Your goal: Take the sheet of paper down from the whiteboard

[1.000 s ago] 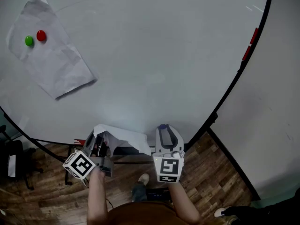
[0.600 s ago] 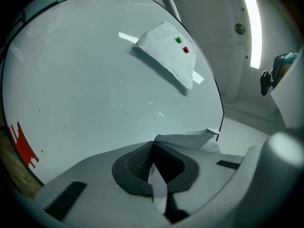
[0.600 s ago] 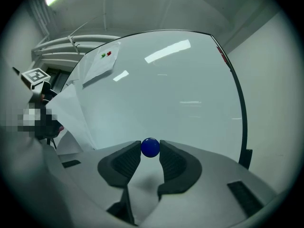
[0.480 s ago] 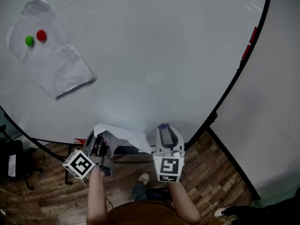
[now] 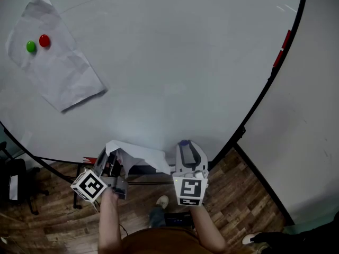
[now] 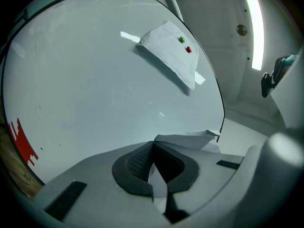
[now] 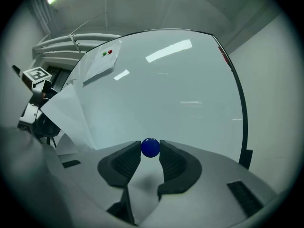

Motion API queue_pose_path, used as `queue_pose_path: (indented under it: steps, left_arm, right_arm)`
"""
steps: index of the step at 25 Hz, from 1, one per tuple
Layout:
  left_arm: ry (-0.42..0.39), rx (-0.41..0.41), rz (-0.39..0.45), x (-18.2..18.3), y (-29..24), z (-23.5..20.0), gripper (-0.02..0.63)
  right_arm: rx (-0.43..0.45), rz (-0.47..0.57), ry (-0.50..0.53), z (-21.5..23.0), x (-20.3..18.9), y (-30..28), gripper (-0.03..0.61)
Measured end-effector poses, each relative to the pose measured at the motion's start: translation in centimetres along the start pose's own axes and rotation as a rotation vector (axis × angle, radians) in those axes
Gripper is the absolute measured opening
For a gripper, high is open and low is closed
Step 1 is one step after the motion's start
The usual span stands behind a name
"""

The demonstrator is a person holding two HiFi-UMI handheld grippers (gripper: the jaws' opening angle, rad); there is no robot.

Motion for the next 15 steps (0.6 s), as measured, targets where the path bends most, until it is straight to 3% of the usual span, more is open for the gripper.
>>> queue_pose_path:
  steps: [6, 15]
  left_arm:
    - [0.007, -0.007, 0.002, -0.04, -0.19, -0.01, 0.023]
    - [0.013, 0.047, 0.002, -0.17, 0.21, -0.72, 0.023]
  right_arm:
    - [0.004, -0.008, 0.000, -0.01, -0.17, -0.12, 0.135]
    - [0.009, -0.008, -0.002, 0.02, -0.40, -0.25, 0.135]
Point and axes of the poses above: the fingertips, and each gripper's own axes: y backward along the fingers, z to its right, x out of its top, the point moved 5 cm from there along y, backward along the fingers, and after that the axes turned 7 degrees about z, right-handed, at the moved point
